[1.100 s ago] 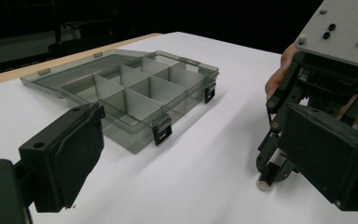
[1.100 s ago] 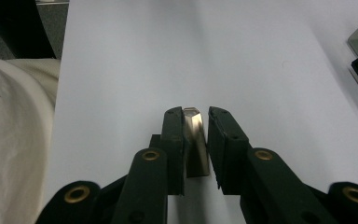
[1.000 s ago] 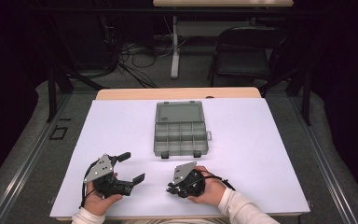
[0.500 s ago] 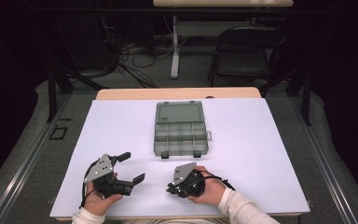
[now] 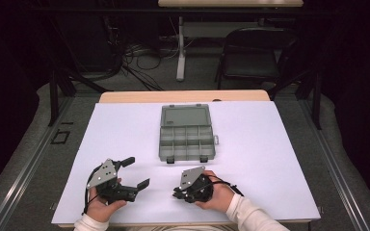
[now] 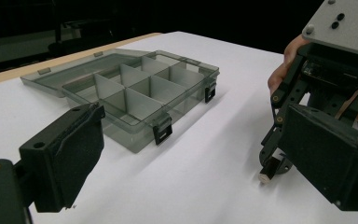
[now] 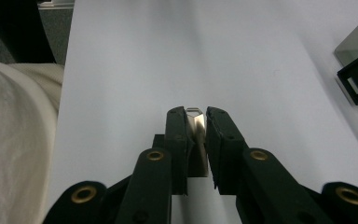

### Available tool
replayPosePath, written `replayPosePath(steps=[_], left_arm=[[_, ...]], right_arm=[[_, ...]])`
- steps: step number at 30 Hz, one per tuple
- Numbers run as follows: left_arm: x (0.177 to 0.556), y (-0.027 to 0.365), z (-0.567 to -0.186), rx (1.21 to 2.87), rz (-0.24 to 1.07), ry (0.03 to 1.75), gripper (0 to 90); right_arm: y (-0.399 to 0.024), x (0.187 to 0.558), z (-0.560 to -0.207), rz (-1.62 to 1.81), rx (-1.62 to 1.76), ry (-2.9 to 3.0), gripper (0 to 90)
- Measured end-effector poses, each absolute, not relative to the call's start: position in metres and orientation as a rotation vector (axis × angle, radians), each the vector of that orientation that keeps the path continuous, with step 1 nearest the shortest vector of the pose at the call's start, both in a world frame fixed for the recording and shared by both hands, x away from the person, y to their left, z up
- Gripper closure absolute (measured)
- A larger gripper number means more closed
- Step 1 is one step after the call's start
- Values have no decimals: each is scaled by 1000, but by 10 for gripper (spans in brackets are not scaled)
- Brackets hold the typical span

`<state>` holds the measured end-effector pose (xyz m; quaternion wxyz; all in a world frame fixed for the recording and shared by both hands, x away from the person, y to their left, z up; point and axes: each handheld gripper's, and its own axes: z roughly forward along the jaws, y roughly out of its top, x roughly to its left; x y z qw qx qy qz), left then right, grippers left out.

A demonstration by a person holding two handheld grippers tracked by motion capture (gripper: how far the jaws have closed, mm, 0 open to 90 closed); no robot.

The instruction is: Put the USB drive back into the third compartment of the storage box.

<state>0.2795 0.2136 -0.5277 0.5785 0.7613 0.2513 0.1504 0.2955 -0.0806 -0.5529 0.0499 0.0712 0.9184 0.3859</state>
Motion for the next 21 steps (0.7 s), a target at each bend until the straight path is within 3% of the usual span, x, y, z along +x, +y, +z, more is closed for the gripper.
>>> replayPosePath(steps=[21], left_arm=[[279, 213, -528, 1768, 368, 598, 66]], right_arm=[[-93, 298, -536, 1281, 292, 2729, 794]])
